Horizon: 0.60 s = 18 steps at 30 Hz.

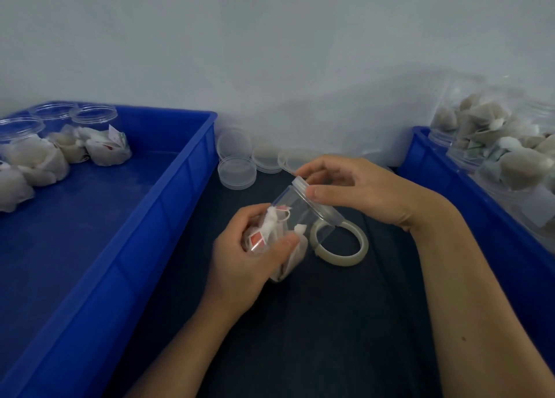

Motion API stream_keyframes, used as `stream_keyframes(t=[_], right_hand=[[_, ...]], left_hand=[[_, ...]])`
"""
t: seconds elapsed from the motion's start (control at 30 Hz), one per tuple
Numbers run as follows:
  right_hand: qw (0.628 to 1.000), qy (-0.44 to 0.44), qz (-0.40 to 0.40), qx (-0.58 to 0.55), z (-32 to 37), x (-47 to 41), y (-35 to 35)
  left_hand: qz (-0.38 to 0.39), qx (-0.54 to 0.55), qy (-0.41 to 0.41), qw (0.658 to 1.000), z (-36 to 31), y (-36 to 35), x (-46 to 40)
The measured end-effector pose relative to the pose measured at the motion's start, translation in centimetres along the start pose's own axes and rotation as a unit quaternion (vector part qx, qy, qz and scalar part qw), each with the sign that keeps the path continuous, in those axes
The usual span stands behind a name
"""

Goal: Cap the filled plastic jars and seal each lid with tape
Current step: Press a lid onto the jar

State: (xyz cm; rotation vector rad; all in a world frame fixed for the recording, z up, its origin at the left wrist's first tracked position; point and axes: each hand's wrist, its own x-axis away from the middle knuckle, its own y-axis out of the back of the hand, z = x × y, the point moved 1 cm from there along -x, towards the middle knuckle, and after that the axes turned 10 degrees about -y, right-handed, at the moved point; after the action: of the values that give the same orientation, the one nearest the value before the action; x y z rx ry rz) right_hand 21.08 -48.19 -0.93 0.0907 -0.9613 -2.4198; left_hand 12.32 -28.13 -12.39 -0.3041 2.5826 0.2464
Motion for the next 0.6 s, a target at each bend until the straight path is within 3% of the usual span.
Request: stream_keyframes(t=[0.23,0.37,0.47,0.6], right_hand=[[0.980,-0.162,-0.033,0.114,-0.2,-0.3,-0.6],[0.993,-0.103,-0.027,0.048,0.0,0.3,0.3],[0.999,-0.042,0.031,0.011,0.4,0.7,0.5],[0.997,-0.038,0.061,0.029,0.2,0.2,-0.1]], left_hand=[[-0.012,-0.063,-0.034,0.997,-0.1,-0.4,0.4],[-0.041,-0.052,-0.020,0.998,0.0,-0.3,0.2],[-0.049,-0.046,-0.024,0.997,0.0,-0.3,0.2],[-0.051,-0.058,-0.032,0.997,0.2,-0.3,0.2]])
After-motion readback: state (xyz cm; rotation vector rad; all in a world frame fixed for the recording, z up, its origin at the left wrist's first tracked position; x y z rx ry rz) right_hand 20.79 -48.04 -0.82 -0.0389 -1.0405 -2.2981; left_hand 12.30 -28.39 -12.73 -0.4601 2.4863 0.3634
